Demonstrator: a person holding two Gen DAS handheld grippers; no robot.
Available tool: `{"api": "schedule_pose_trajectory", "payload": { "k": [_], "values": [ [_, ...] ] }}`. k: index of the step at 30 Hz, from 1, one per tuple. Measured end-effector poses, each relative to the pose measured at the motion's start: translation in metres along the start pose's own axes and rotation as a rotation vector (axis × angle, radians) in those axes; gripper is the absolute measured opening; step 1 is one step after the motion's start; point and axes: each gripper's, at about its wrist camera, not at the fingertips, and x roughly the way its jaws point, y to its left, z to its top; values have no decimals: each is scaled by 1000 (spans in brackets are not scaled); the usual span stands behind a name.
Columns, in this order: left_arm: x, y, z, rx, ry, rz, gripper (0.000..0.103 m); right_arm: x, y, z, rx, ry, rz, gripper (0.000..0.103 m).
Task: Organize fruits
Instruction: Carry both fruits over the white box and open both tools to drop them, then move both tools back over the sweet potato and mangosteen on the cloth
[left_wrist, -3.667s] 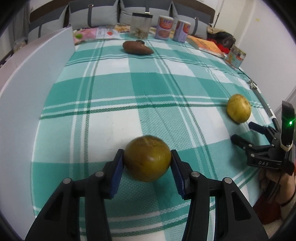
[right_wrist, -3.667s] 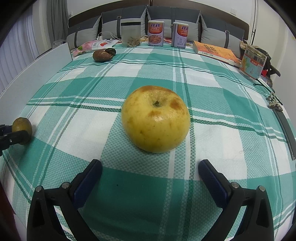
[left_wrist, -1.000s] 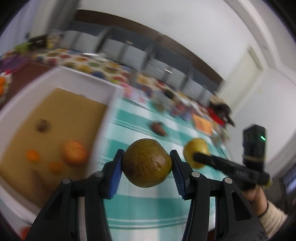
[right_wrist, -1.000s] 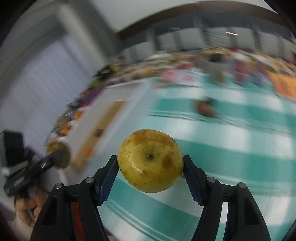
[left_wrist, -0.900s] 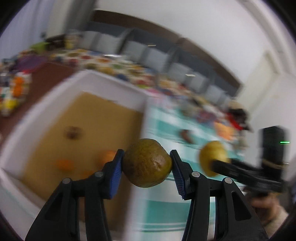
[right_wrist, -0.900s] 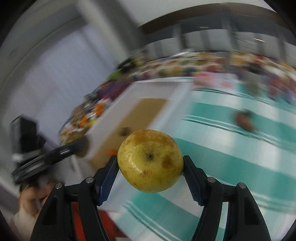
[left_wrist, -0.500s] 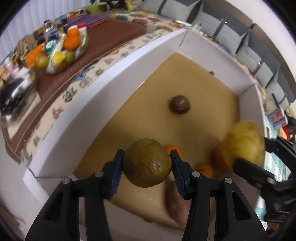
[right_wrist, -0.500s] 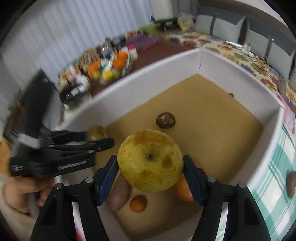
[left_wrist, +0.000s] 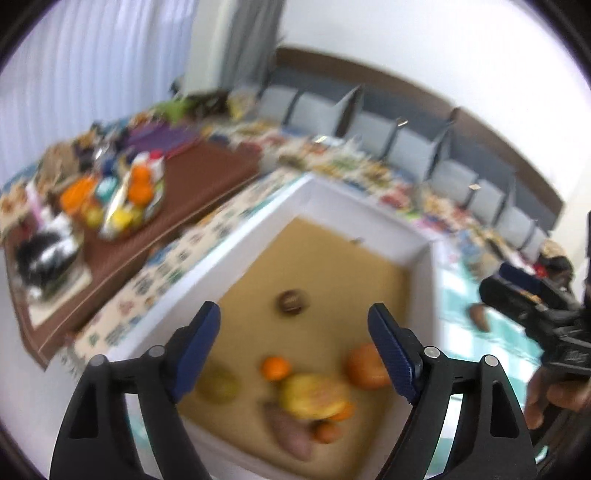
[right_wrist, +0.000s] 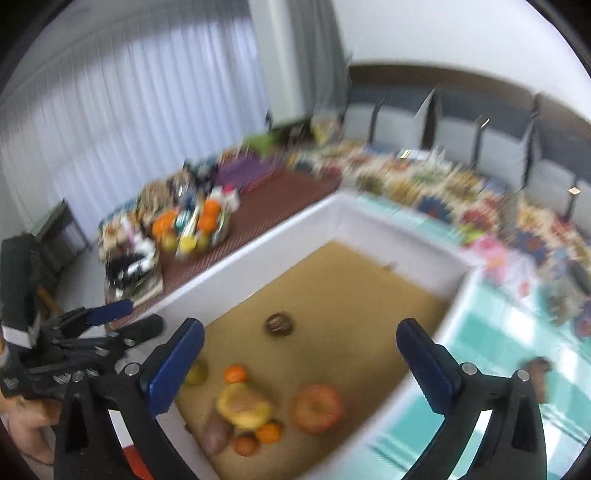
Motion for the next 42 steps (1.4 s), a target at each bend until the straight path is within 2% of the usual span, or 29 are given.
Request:
{"api": "schedule_pose_trajectory", "payload": {
  "k": [2, 4, 8, 10, 13, 16, 19, 21, 25, 27, 31, 42],
  "values": [
    [-12, -29, -6, 34, -21, -60, 85, -25, -23, -22, 0, -17, -58, 103],
    [-23, -76, -24, 98, -25, -157, 85, -45, -49, -59, 2, 4, -125, 103],
    [-25, -152, -74, 211, 27, -305, 87, -73, -111, -173, 27, 131, -285, 103],
    [-12, -195, -115, 270, 91, -375, 88, -86, -137, -229, 50, 198, -357, 103],
    [18, -244, -171, 330, 202, -402, 88, -112, -175, -299, 138, 262, -445, 103],
    [52, -276, -220, 421, 272, -372, 88, -144, -203, -345, 228, 245, -535, 103],
    [76, -296, -249, 508, 271, -315, 88, -160, -224, -362, 319, 227, -586, 103],
    [88, -297, -254, 530, 256, -281, 88, -166, -237, -358, 384, 188, -585, 103],
    [106, -288, -263, 476, 261, -216, 88, -156, -247, -354, 387, 184, -592, 103],
    [106, -285, -265, 474, 242, -212, 88, -152, -249, -356, 389, 215, -587, 103],
    [109, -291, -269, 511, 248, -186, 93, -152, -249, -360, 404, 220, -571, 103],
    [111, -292, -270, 511, 250, -187, 93, -152, -247, -363, 408, 220, -569, 103]
  ]
}}
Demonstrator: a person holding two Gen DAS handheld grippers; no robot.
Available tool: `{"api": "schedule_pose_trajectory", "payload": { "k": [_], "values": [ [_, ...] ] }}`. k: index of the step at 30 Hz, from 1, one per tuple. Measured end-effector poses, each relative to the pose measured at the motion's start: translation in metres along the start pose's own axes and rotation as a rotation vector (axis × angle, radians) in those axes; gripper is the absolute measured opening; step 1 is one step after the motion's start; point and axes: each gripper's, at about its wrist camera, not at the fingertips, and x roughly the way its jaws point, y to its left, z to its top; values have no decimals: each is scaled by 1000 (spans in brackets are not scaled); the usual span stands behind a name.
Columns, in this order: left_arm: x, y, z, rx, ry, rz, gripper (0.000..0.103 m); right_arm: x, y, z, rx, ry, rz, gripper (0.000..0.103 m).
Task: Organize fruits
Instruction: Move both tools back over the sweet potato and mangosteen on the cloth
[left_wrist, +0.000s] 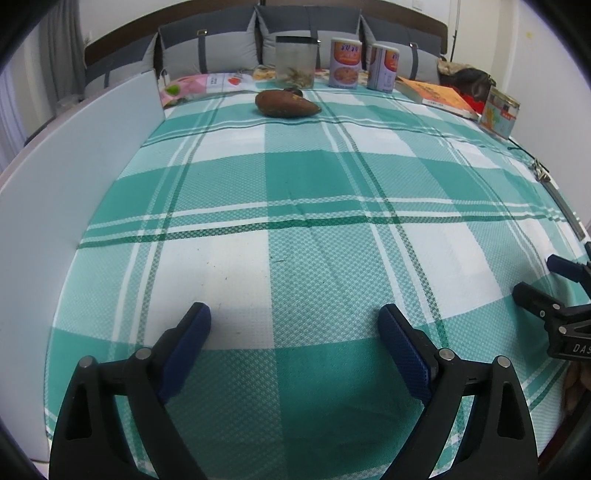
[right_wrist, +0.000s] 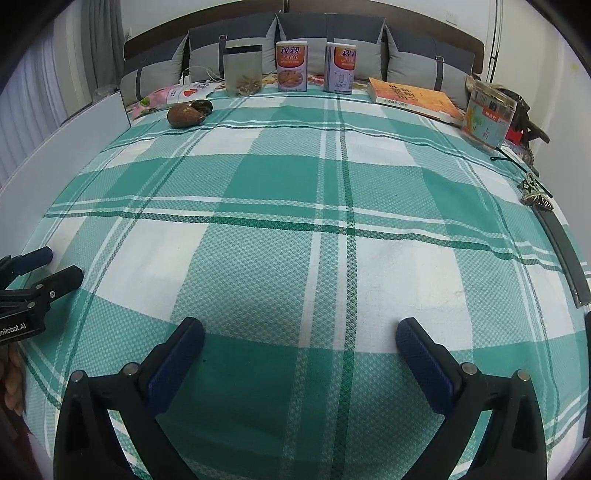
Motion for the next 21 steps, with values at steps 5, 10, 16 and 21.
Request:
{"api": "schedule_pose_trajectory", "payload": {
  "k": [5, 10, 16, 21],
  "values": [
    [0, 3, 8, -18, 28, -48, 93, 0, 1, 0, 0, 0, 0, 103],
    [4, -1, 90, -38, -34, -154, 93, 1, 0, 1, 2, 3, 0, 103],
    [81, 9, 217, -188, -30, -120, 93, 1, 0, 2, 3, 5, 2, 103],
    [146, 18, 245, -249, 13, 11, 92, 2, -1, 2, 2, 5, 3, 103]
  ]
}}
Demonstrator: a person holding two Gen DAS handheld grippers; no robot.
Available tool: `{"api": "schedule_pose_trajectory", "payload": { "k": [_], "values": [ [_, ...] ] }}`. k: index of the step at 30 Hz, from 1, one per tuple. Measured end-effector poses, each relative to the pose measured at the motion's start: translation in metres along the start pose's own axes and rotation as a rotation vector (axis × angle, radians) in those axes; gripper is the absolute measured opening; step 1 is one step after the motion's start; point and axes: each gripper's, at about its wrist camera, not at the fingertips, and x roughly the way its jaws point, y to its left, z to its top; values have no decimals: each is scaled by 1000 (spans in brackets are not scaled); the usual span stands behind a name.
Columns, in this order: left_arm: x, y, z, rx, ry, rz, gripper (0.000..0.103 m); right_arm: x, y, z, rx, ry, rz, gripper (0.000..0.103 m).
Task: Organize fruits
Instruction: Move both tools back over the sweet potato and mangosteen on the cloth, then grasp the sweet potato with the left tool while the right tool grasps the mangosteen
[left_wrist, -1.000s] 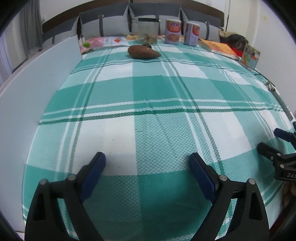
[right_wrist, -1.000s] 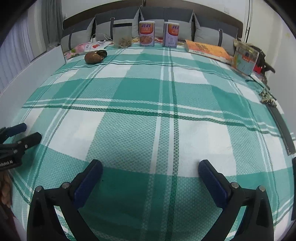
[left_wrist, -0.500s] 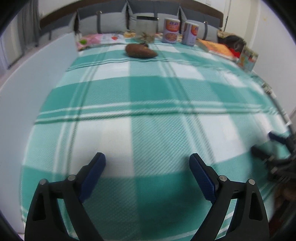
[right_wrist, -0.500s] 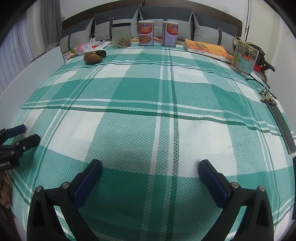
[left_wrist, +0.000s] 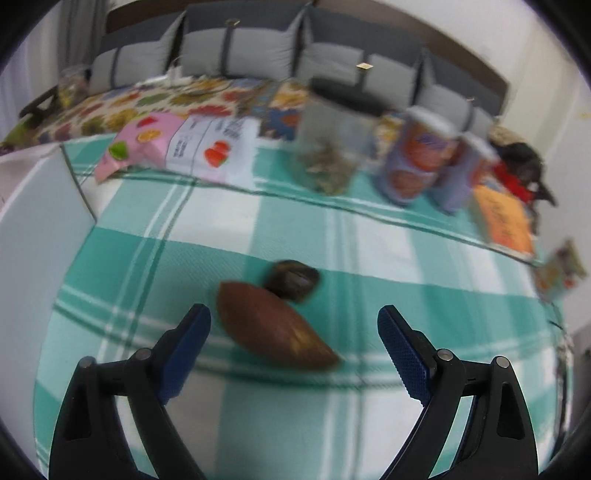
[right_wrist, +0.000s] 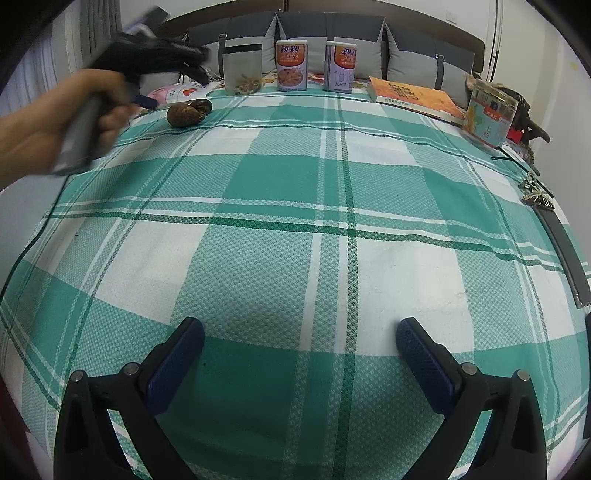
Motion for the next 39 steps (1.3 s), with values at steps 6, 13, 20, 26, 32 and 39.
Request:
{"api": "schedule_pose_trajectory", "payload": {
  "k": [6, 13, 20, 26, 32, 39],
  "values": [
    [6, 26, -14, 32, 38, 33, 93, 0, 0, 0, 0, 1, 1, 103],
    [-34, 51, -26, 117, -20, -37, 93, 0, 0, 1, -1, 1, 2, 103],
    [10, 21, -7, 157, 86, -48, 56, 0, 0, 1, -1, 1, 3, 103],
    [-15, 33, -32, 169, 94, -61, 42, 0, 0, 1, 0, 2, 2, 103],
    [-91, 60, -103, 286, 135, -84, 42, 0, 0, 1, 0, 1, 2, 103],
    [-137, 87, -190, 260, 126, -98, 43, 0, 0, 1, -1, 1, 3, 103]
  ]
}}
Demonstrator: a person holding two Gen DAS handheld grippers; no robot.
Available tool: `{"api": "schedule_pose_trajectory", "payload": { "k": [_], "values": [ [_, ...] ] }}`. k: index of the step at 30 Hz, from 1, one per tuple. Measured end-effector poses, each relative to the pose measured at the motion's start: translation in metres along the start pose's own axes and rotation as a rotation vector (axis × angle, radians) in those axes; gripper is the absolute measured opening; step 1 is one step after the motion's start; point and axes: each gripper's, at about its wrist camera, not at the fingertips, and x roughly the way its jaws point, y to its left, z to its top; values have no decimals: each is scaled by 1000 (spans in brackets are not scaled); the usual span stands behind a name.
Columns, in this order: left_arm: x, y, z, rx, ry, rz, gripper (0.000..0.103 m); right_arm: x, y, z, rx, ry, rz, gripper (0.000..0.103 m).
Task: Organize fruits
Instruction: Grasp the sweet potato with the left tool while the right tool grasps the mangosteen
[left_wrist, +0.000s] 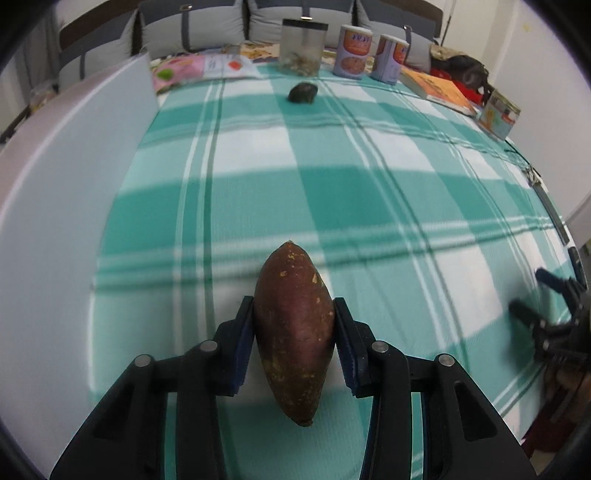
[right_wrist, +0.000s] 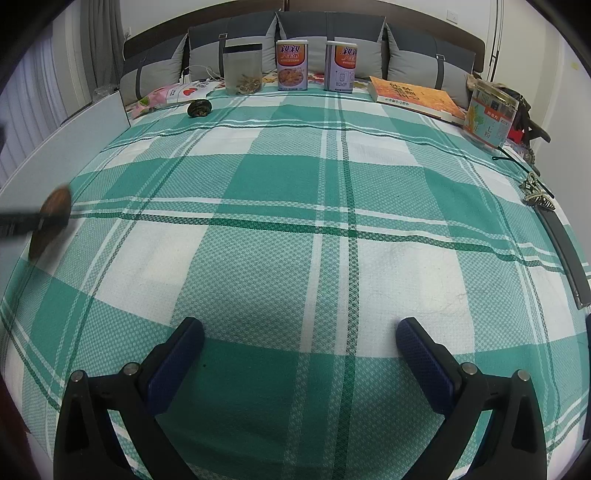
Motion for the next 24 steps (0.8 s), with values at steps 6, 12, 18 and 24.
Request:
{"api": "schedule_pose_trajectory", "payload": {
  "k": [6, 12, 18, 24],
  "values": [
    [10, -1, -15, -13, -115, 144, 91, -3, -1, -1, -5, 9, 7, 103],
    [12, 5, -15, -25, -124, 122, 93, -6, 21, 72, -52, -99, 120, 103],
    [13, 5, -16, -28, -124, 121, 93, 87, 82, 201, -175, -82, 273, 97],
    [13, 5, -15, -31, -125, 124, 94, 156, 136, 272, -197, -62, 283, 84]
  ]
}}
